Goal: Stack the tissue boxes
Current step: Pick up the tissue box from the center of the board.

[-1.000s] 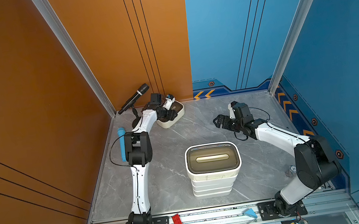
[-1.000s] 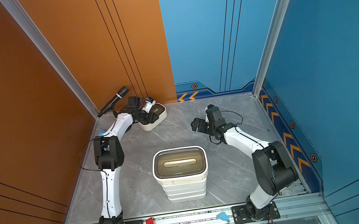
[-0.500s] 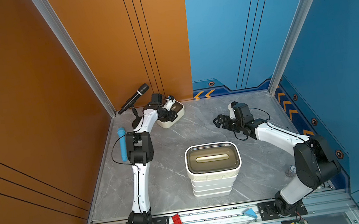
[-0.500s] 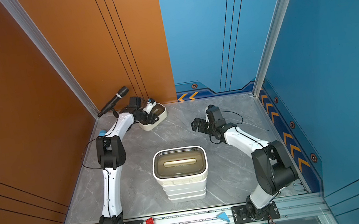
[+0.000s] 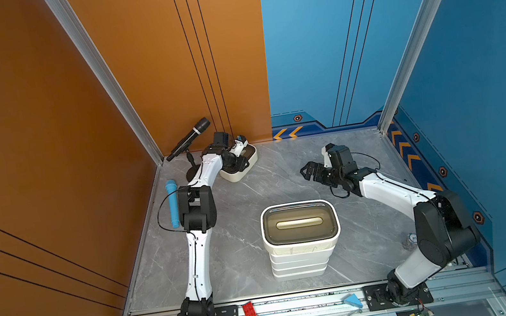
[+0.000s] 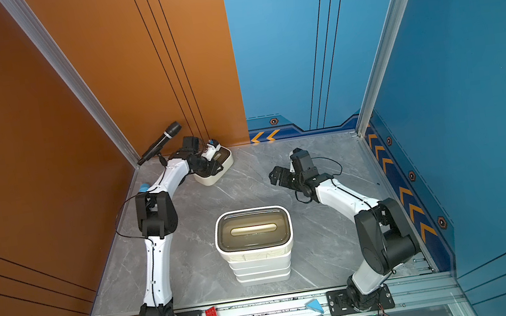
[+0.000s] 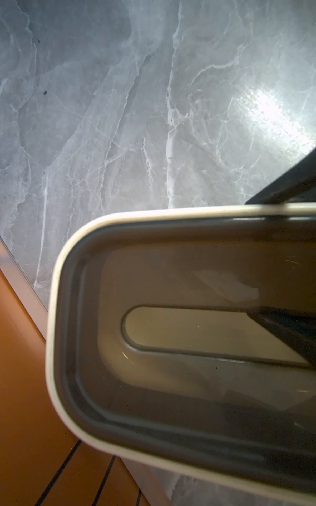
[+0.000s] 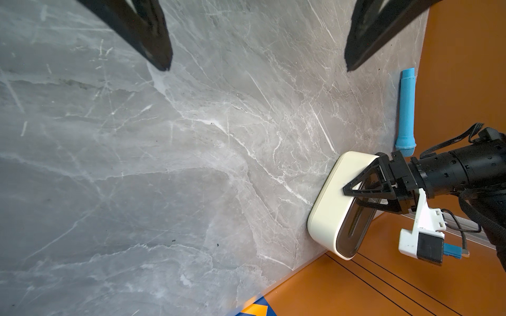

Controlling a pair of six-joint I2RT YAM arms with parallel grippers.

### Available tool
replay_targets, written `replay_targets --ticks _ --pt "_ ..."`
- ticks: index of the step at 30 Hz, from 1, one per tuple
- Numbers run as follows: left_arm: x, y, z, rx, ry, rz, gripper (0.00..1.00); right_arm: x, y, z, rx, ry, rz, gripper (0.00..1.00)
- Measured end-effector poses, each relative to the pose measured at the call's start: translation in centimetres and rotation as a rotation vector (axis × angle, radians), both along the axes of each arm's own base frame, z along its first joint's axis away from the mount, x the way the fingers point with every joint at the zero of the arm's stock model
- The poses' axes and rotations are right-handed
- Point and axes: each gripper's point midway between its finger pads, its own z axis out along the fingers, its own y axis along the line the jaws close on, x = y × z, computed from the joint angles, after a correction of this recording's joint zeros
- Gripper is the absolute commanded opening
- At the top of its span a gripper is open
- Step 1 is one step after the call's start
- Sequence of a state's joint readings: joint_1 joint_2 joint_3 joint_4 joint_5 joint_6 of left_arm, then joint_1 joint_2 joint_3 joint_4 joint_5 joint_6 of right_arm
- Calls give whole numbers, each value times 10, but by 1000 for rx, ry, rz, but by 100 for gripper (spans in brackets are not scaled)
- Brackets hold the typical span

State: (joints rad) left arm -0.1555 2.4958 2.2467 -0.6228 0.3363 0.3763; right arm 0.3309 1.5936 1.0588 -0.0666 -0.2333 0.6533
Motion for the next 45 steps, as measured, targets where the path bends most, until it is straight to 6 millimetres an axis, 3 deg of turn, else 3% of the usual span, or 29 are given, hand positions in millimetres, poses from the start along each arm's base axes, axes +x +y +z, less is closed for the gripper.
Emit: replay_targets --ticks 7,13,18,24,37,45 --pt "-3 -1 1 2 4 -4 49 -5 -2 -1 1 3 -2 100" --pt "-25 3 20 6 30 2 48 -17 -11 18 18 -38 -12 100" --pt "-50 1 69 -4 -12 4 48 -24 -25 41 56 -83 -37 100" --pt "-80 -4 132 -31 -93 11 48 -39 -38 54 89 -110 -42 100" --pt "-153 -11 201 -96 -142 28 48 -71 -61 95 151 -191 -24 100" --pt "-196 -23 237 -99 -170 -16 49 -91 -57 94 181 -145 55 100"
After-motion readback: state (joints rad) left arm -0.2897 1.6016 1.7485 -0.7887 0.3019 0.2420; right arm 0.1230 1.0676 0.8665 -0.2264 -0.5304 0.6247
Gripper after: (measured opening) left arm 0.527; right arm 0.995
